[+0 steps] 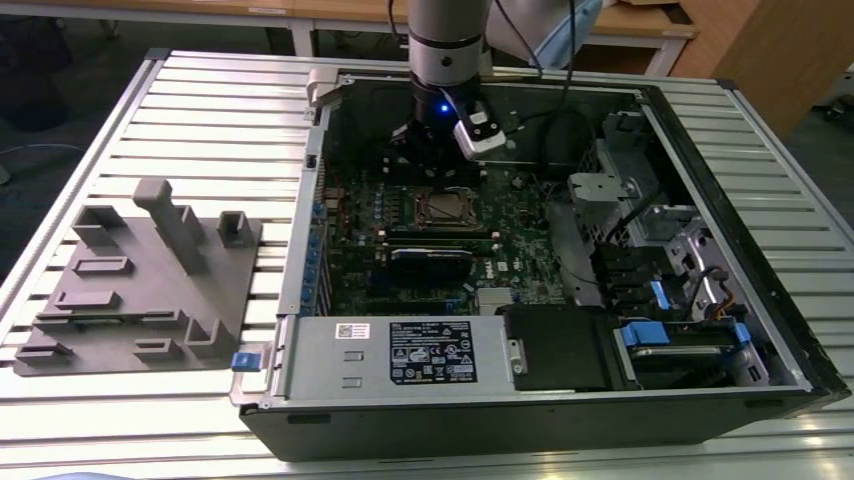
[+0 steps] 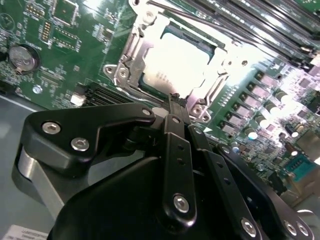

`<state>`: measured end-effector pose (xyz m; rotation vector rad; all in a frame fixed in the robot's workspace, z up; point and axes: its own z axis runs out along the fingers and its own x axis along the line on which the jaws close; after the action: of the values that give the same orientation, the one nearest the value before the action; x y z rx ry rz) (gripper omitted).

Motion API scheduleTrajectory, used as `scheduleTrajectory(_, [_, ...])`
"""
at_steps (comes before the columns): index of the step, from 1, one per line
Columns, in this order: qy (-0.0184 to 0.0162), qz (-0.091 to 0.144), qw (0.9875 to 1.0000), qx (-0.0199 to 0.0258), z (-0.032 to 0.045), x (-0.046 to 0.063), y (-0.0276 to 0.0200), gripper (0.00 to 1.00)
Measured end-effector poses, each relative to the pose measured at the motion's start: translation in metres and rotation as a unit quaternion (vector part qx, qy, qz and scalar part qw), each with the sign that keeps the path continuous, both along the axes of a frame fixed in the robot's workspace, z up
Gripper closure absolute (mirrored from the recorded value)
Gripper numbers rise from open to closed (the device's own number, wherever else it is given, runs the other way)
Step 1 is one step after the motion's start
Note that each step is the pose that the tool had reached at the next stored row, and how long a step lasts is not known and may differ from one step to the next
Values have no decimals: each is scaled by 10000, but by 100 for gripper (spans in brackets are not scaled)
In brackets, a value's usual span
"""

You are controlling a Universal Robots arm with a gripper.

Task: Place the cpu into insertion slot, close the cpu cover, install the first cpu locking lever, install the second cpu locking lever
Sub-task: 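Install the first cpu locking lever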

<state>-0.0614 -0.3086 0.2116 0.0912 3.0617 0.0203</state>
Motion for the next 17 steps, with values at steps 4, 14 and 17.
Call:
scheduleTrajectory(4, [7, 0, 10000, 0, -1, 68, 0, 89])
scheduleTrajectory(14, [8, 0, 10000, 0, 0, 78, -82, 89])
scheduleTrajectory(17, [8, -1, 10000, 0, 0, 78, -84, 89])
